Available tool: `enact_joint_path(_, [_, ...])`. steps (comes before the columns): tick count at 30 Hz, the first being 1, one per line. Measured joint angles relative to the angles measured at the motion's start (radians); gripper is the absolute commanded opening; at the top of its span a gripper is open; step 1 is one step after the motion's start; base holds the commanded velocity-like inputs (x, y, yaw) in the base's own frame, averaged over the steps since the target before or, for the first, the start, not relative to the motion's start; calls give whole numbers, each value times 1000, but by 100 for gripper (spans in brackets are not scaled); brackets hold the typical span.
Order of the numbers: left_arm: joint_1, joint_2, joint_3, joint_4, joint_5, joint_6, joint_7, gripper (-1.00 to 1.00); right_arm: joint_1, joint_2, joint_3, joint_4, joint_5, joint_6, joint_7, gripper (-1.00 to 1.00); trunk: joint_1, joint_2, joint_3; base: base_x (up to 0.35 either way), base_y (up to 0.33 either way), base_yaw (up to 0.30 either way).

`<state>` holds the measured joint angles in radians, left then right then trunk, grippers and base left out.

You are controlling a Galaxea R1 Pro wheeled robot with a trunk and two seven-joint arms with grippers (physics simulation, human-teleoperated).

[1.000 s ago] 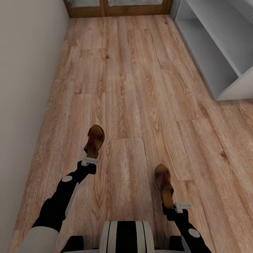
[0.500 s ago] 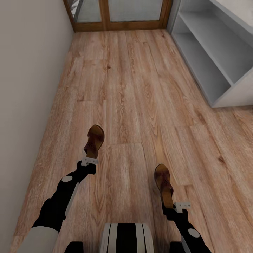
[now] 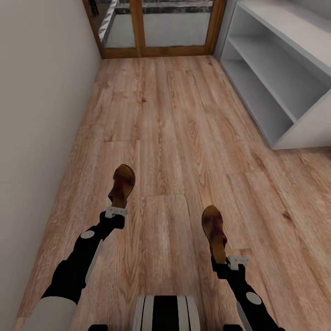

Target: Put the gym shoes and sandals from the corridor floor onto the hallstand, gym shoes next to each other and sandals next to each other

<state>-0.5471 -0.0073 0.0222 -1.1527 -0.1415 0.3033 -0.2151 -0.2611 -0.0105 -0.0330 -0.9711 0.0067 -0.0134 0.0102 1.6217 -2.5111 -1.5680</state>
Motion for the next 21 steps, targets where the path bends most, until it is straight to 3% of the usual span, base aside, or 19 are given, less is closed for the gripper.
enact_joint_path(9, [114, 6, -3, -9, -9, -11, 7, -100, 1, -2, -4, 17, 1, -3, -3, -100, -4, 2, 49, 0, 0, 0])
enact_joint_path(14, [166, 8, 4, 4, -4, -25, 45, -100, 5, -2, -5, 37, 1, -8, -1, -100, -6, 3, 76, 0, 0, 0])
enact_joint_path(21, [240, 8, 45, 46, 3, -139, 129, -100, 7, -2, -5, 42, 1, -30, 0, -100, -9, 5, 114, 0, 0, 0])
